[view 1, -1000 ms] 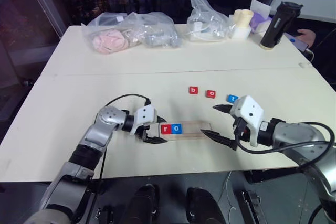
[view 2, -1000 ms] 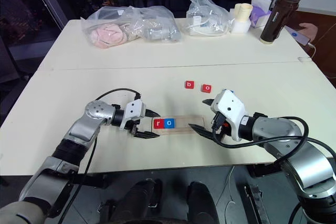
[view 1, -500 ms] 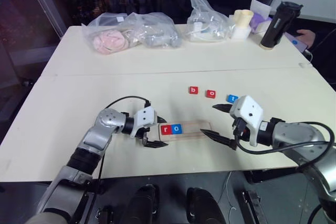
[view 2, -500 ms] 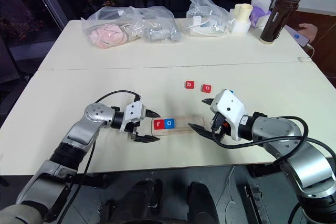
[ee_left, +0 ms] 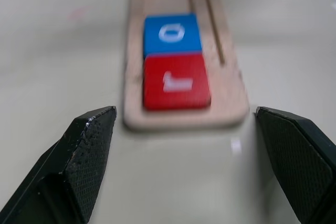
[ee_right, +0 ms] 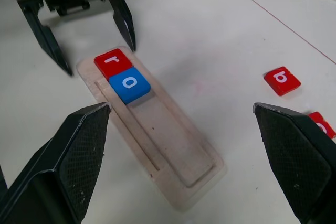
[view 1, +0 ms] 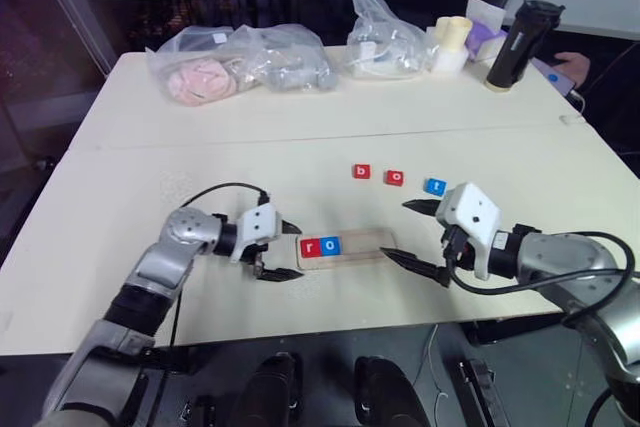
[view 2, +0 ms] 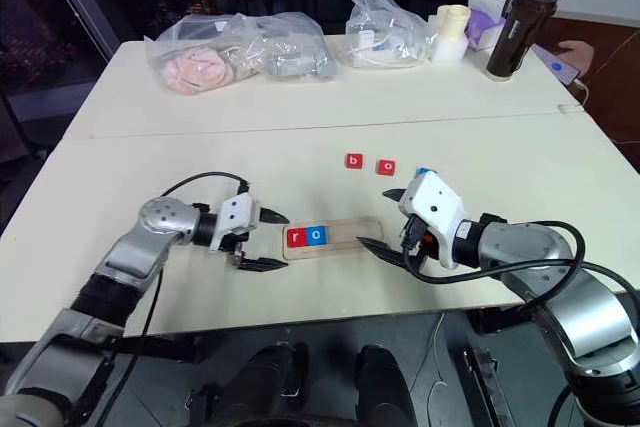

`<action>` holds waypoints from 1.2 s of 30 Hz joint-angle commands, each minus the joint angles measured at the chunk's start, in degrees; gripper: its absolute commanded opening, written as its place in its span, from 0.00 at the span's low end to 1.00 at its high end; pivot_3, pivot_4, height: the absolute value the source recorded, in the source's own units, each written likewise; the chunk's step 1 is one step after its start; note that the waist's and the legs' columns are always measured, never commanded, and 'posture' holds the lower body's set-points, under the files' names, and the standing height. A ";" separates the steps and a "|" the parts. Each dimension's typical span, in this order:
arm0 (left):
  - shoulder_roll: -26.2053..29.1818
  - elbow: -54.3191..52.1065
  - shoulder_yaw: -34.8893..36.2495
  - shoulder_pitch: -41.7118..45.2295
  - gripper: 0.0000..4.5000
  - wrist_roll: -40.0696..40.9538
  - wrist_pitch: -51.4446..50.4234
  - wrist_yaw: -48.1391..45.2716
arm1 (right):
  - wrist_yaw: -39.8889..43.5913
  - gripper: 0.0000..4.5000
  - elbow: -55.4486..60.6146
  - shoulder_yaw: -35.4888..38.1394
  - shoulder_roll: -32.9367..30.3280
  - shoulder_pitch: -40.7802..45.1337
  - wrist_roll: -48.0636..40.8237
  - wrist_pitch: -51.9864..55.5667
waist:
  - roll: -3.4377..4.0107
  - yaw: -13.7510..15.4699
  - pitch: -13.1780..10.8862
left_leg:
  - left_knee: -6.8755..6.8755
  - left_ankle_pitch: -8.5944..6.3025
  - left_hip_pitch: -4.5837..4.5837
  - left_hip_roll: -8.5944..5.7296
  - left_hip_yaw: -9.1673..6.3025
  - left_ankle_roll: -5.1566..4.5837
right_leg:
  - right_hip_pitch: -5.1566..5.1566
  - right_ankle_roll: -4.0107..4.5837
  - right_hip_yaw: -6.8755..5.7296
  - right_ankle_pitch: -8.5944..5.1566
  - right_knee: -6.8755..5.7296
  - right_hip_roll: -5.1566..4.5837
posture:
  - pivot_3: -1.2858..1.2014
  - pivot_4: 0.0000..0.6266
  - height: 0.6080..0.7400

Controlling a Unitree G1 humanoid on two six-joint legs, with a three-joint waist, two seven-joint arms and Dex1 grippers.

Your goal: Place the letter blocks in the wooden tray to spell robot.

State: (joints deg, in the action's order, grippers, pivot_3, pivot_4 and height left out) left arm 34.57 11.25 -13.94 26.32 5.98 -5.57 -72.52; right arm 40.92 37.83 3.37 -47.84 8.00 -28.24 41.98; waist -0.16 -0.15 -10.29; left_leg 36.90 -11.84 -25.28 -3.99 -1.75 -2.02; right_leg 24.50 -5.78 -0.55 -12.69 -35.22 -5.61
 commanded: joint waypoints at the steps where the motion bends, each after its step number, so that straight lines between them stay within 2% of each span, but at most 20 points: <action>1: 4.94 0.30 2.49 -2.99 0.99 -0.34 -0.50 -0.17 | 0.58 1.00 -0.44 0.13 0.28 2.19 0.01 -1.28 | 0.01 -0.49 0.01 | 0.00 -0.01 0.00 0.00 0.00 0.02 | 0.00 0.00 0.00 0.00 0.00 -0.01 | 0.52 0.24 0.98; 5: 7.52 -2.44 6.33 -5.34 0.99 4.55 -2.08 -1.02 | 0.74 1.00 -2.52 -0.67 1.33 4.56 -0.07 -1.81 | 0.03 -0.67 0.01 | -0.02 -0.06 0.00 0.00 0.01 0.10 | 0.03 0.02 0.01 0.01 0.01 -0.02 | 0.52 0.24 0.98; 9: 7.20 -7.78 12.10 -7.70 0.99 13.53 -5.54 -1.90 | -2.42 1.00 -6.92 -2.61 4.17 9.43 2.61 -1.94 | 0.03 -0.51 -0.02 | -0.03 -0.06 -0.07 -0.01 0.01 0.11 | 0.09 0.02 0.01 0.01 0.03 -0.05 | 0.52 0.24 0.98; 14: -0.15 -16.00 23.55 -6.72 0.99 27.51 -14.80 10.39 | -10.82 1.00 -13.95 -6.10 11.66 18.60 6.20 3.60 | 0.02 -0.01 -0.04 | 0.04 -0.07 -0.10 -0.03 0.01 0.13 | 0.09 0.03 0.01 0.02 0.05 -0.07 | 0.52 0.24 0.98; 17: -4.17 -17.16 26.52 -4.60 0.99 26.33 -14.50 20.39 | -16.23 1.00 -17.68 -9.06 17.89 24.33 8.68 7.68 | 0.01 -0.15 -0.03 | 0.01 -0.06 -0.09 -0.05 0.03 0.11 | 0.14 0.00 0.00 0.03 -0.01 -0.04 | 0.52 0.24 0.98; 20: -6.21 -19.40 27.19 -4.28 0.99 25.88 -14.13 25.43 | -24.11 1.00 -23.80 -10.07 24.28 29.74 12.73 12.92 | 0.01 -0.41 -0.03 | -0.01 0.06 -0.09 -0.08 0.07 0.08 | 0.23 -0.15 0.05 0.14 -0.22 0.00 | 0.52 0.24 0.98; 24: -7.75 -22.92 26.86 -5.35 0.99 26.03 -14.05 29.47 | -34.09 1.00 -31.45 -7.55 33.60 35.18 16.15 18.37 | 0.02 -0.48 -0.03 | -0.05 0.10 -0.09 -0.10 0.09 0.14 | 0.31 -0.07 0.07 0.21 -0.34 0.03 | 0.52 0.24 0.98; 27: -9.00 -24.79 25.66 -6.68 0.99 25.26 -14.11 32.14 | -43.73 1.00 -40.13 -2.00 41.48 39.32 18.84 23.23 | 0.03 -0.46 -0.03 | -0.08 0.14 -0.08 -0.10 0.10 0.21 | 0.40 -0.02 0.08 0.24 -0.46 0.04 | 0.52 0.24 0.98; 32: -9.27 -26.42 24.67 -8.32 0.99 24.97 -13.65 33.23 | -47.22 1.00 -46.57 0.50 45.76 43.09 20.12 22.43 | 0.04 -0.55 -0.03 | -0.09 0.19 -0.09 -0.15 0.11 0.28 | 0.52 -0.01 0.09 0.24 -0.72 0.04 | 0.52 0.24 0.98; 36: -9.20 -26.75 24.87 -9.40 0.99 24.77 -13.17 34.07 | -52.02 1.00 -56.09 4.34 49.58 47.95 20.83 19.82 | 0.04 -0.97 -0.03 | -0.10 0.24 -0.08 -0.14 0.16 0.35 | 0.66 -0.01 0.13 0.24 -0.91 0.11 | 0.52 0.24 0.98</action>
State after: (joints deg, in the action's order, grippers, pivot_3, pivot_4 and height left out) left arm 24.91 -13.26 10.23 17.14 30.85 -19.72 -38.95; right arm -9.25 -16.29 6.29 0.55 53.25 -7.81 64.08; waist -0.12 -1.13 -10.32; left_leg 36.73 -11.58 -25.33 -4.12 -1.59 -1.65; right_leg 25.18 -5.77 -0.40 -12.43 -36.13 -5.46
